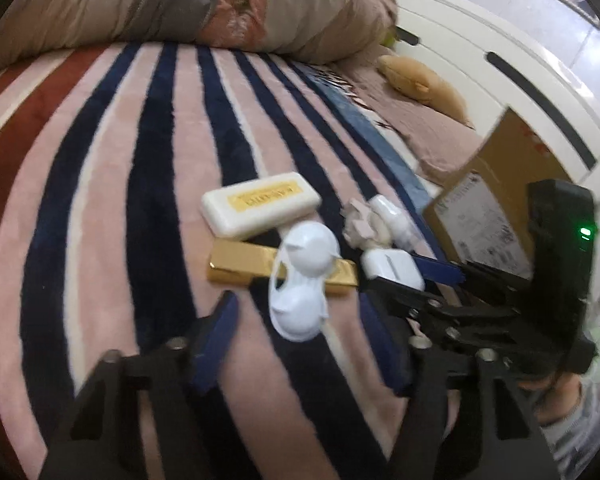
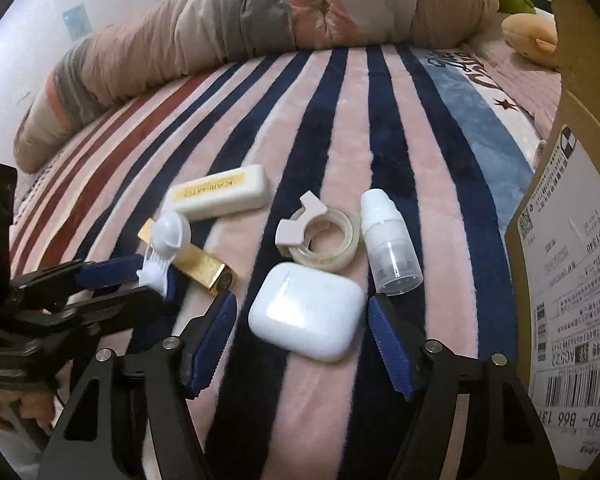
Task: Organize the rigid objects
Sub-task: 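Grasp the white lens case with the left gripper while the right gripper grasps the white earbuds case, then carry both cases into the box and open both grippers, then grasp the white KATO-KATO box with the left gripper while the right gripper grasps the gold bar, then carry the KATO-KATO box and gold bar into the box and release both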
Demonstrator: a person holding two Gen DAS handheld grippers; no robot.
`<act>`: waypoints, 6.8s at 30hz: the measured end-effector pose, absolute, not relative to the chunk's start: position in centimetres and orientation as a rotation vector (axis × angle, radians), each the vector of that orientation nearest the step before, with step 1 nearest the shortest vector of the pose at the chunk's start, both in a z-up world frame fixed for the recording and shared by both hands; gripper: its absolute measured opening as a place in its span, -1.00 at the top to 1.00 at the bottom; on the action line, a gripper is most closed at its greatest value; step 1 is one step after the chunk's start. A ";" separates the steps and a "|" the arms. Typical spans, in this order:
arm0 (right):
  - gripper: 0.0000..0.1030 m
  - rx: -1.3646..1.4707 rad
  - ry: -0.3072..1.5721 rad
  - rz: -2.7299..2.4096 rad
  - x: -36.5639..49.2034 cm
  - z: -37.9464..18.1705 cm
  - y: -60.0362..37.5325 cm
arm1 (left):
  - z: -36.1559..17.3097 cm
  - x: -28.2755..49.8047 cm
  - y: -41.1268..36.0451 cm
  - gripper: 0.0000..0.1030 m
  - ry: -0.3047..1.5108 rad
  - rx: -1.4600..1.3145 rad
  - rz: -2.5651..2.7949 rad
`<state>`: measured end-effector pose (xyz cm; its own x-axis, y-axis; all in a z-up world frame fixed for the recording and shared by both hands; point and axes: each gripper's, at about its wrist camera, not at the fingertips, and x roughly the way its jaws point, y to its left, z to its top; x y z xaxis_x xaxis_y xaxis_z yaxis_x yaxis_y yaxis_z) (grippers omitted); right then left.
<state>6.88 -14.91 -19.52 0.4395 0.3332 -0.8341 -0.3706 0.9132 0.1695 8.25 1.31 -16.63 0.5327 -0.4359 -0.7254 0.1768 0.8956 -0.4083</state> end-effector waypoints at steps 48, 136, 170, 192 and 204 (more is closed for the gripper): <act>0.01 -0.181 0.604 0.661 -2.7 -4.5 -16.3 | 1.0 0.6 -1.0 0.42 0.621 -0.039 -0.385; -0.06 -0.181 0.927 0.776 6.1 -18.0 -9.5 | -14.0 12.3 4.9 -0.32 0.957 -0.117 -0.330; 0.73 -0.180 0.986 0.682 2.4 -18.7 -13.3 | -16.1 8.3 2.9 0.36 1.007 -0.041 -0.238; 0.74 -0.183 0.755 0.744 0.0 -10.2 -11.6 | -8.4 2.9 3.0 0.38 0.744 -0.074 -0.150; 0.74 -0.018 0.512 0.604 -1.7 -1.2 -23.2 | 3.9 2.6 -7.1 0.38 0.571 0.000 -0.437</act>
<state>-1.70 -23.24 -1.23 0.7025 0.5382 -0.4656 -0.5468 0.8270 0.1308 2.57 -7.14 3.91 0.7524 -0.4005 -0.5229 0.4006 0.9084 -0.1195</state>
